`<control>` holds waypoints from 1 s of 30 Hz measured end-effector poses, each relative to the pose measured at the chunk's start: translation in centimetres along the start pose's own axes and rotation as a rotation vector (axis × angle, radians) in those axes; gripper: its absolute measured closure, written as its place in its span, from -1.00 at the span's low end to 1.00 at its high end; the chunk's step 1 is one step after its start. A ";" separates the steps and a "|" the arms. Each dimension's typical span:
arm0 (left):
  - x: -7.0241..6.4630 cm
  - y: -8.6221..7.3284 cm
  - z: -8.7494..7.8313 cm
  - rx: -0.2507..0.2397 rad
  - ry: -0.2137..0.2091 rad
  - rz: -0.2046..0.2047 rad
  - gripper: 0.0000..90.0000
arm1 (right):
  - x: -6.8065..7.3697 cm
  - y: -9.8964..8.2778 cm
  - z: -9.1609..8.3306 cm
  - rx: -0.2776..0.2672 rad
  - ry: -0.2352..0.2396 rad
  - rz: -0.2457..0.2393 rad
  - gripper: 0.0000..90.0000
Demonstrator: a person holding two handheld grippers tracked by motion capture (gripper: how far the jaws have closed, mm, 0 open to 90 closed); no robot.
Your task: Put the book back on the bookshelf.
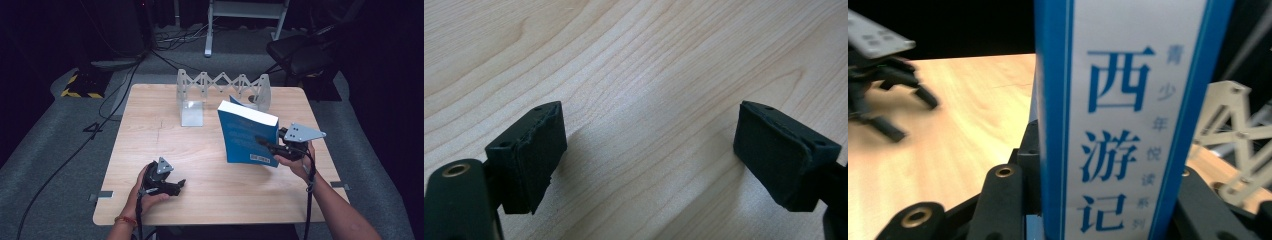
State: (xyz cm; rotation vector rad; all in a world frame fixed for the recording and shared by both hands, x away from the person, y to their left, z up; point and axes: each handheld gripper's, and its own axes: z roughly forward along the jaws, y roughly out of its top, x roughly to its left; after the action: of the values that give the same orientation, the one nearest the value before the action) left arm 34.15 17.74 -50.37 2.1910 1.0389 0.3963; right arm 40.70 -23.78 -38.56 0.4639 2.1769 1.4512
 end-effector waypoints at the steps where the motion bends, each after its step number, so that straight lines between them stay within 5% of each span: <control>1: 0.0 0.0 0.0 -0.001 -0.001 0.000 -0.68 | -0.4 0.0 0.1 0.001 -0.003 0.011 0.39; 30: 0.0 -0.1 0.0 -0.005 -0.014 -0.001 -0.69 | -5.7 2.9 0.6 0.013 -0.238 0.018 0.39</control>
State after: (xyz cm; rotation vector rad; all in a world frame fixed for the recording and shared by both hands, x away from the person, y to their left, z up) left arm 34.10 17.76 -50.43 2.1858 1.0302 0.3826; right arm 45.76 -25.23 -34.92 0.6283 1.9995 1.3188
